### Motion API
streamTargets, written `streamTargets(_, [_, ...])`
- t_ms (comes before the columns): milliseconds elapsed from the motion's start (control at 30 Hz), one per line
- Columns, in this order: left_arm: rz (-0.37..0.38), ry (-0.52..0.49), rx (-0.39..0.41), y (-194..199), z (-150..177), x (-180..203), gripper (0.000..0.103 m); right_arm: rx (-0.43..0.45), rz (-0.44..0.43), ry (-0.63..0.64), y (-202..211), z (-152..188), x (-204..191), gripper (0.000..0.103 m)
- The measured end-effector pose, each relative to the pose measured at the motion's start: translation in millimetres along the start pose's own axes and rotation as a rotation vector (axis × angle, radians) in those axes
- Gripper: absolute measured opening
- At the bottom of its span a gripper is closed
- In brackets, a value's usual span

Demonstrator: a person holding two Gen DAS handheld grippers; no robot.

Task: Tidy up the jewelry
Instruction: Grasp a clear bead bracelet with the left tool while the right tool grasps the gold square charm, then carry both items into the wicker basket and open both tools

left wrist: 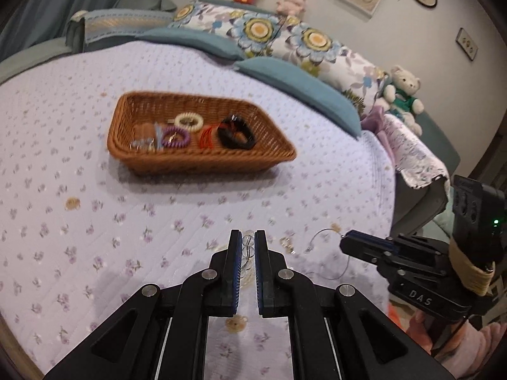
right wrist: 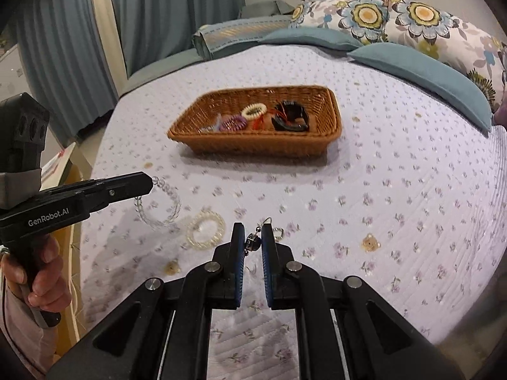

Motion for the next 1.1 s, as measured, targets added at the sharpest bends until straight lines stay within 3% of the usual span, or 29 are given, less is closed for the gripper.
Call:
streamTargets(233, [0.02, -0.024, 0.062, 16, -31, 12, 0.007, 0.049, -0.023, -0.011, 9, -34, 4, 0.012])
streamTargets(400, [0.023, -0.033, 0.102, 15, -63, 12, 0.007, 0.101, -0.001, 0.016, 7, -77, 10, 0.012])
streamTargets(667, [0.012, 0.015, 0.126, -12, -124, -20, 0.007, 0.134, -0.078, 0.031, -25, -154, 8, 0.012])
streamTargets(867, [-0.016, 0.069, 0.117, -44, -159, -61, 0.007, 0.069, -0.178, 0.007, -81, -189, -2, 0.012])
streamTargets(1100, [-0.057, 0.115, 0.085, -92, -176, -105, 0.007, -0.053, -0.241, -0.058, -165, -195, -1, 0.012])
Point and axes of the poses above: each gripper's, at about its wrist camera, not at the fingertips, and y roughly against the way its jaws point, x to its right, z to its underside, the point moved 8 cm from there along -y, roughly the way its jaws point, and after that the axes turned 1 degree about z, right-handed, at the moved point
